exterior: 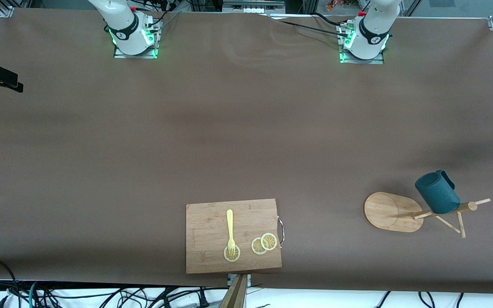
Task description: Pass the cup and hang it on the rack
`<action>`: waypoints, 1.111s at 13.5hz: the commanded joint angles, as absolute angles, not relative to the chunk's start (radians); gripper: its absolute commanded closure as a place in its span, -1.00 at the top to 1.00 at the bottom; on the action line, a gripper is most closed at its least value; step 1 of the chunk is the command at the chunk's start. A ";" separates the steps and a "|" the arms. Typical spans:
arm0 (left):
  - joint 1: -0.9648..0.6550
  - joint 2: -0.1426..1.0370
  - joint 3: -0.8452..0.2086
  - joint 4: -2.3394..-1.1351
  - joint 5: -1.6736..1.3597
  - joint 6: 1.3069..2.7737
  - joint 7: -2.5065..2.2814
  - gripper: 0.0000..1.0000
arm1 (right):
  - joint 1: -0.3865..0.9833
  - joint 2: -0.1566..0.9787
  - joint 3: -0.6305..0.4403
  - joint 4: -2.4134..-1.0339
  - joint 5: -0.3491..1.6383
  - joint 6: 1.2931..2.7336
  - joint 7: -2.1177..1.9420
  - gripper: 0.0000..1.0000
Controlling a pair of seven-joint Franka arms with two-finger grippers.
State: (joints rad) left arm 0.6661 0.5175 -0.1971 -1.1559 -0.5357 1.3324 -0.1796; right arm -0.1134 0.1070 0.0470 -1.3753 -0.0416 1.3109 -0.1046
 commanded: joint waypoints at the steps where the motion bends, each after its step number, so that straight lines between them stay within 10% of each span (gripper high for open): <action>1: 0.623 0.419 -0.221 -1.180 -0.393 1.322 -0.121 1.00 | -0.121 0.098 0.046 -1.381 -0.034 1.318 -0.127 1.00; 7: 0.338 0.210 -0.264 -1.285 -0.031 1.359 -0.133 1.00 | -0.121 0.100 0.034 -1.381 -0.032 1.318 -0.127 1.00; 15: 0.019 -0.018 -0.023 -1.584 -0.009 1.511 -0.141 1.00 | -0.121 0.100 0.034 -1.382 -0.032 1.318 -0.127 1.00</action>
State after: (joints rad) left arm 0.0642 0.0324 -0.0607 -1.5123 -0.0299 1.4711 -0.1532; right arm -0.1150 0.1080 0.0337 -1.3752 -0.0416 1.3110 -0.1081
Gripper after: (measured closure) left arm 0.000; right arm 0.000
